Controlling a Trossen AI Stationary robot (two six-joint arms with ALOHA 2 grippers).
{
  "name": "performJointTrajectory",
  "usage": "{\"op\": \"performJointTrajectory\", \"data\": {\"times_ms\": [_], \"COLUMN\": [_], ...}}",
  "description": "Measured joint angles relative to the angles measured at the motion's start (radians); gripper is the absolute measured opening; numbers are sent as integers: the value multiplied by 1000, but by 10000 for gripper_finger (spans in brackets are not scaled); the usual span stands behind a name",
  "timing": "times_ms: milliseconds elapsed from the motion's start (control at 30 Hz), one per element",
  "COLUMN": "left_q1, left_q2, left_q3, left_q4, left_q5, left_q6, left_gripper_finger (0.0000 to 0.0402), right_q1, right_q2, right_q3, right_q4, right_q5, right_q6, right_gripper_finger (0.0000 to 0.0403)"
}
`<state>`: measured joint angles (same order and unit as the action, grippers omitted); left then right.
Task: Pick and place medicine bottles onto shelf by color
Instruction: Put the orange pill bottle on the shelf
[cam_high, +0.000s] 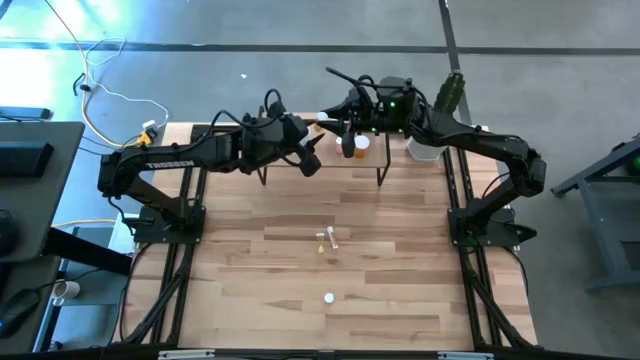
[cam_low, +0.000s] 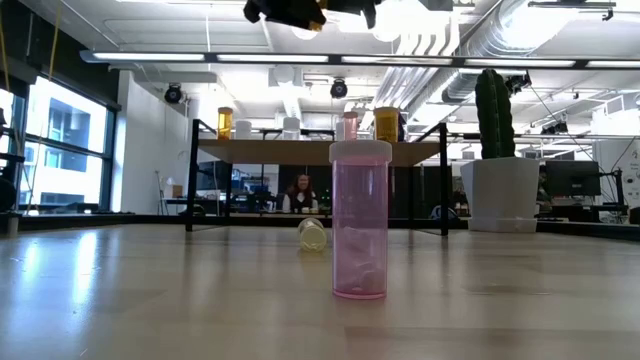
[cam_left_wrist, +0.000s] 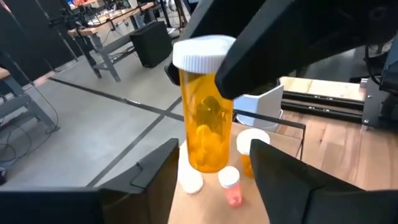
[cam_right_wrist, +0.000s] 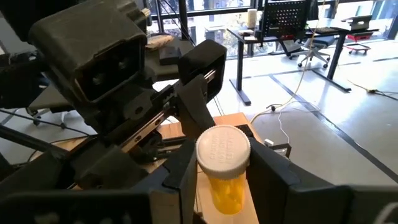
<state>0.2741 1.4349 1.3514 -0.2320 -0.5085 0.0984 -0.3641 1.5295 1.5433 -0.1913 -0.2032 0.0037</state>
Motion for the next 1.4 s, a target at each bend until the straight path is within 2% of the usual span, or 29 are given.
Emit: {"op": "performJointTrajectory", "data": {"times_ms": [167,500,733,1133,1400], "left_q1": [0,2,-2,-9,-7], "left_q2": [-18,-109,-210,-398,-471], "left_q3": [0,-1,-1,0,0], "left_q4": [-44,-153,-234,-383,-443], "left_q5": [-26,-34,-26,145,163], "left_q6": [-17,-35,-73,-201,-211], "left_gripper_finger": [212,213,212,213,213], "right_q1": [-1,-37,-71,-100,-104], "right_q2": [0,0,37,156,249], "right_q3": [0,0,0,0,0], "right_q4": [0,12,95,161,174], "right_q5": [43,96,97,141,189], "right_q6": [0,0,19,23,52], "right_gripper_finger": [103,103,103,103,103]}}
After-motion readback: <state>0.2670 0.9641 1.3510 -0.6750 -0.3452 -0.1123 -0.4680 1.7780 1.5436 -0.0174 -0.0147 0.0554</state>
